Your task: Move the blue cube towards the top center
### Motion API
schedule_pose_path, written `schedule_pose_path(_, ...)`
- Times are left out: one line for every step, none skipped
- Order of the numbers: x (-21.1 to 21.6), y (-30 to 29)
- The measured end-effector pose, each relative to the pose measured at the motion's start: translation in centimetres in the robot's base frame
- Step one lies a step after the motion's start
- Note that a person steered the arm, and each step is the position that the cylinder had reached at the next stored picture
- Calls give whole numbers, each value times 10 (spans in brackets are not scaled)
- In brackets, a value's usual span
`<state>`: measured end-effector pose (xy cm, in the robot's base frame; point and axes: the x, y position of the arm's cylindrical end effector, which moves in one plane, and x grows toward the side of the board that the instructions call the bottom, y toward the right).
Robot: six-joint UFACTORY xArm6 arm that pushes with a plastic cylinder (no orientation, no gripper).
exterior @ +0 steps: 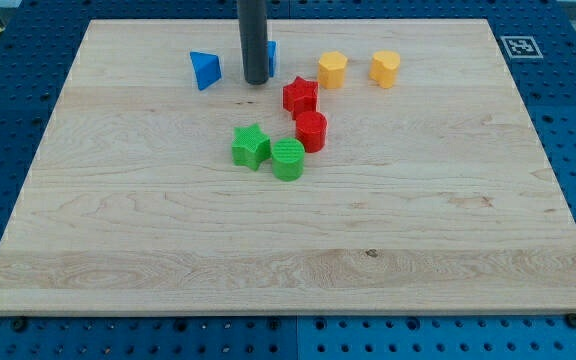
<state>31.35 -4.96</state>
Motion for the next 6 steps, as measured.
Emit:
schedule_pose_path(-11,0)
schedule_pose_path(-29,0)
schedule_pose_path(-43,0)
schedule_pose_path(-56,0)
schedule_pose_path(-62,0)
schedule_pose_path(-62,-25)
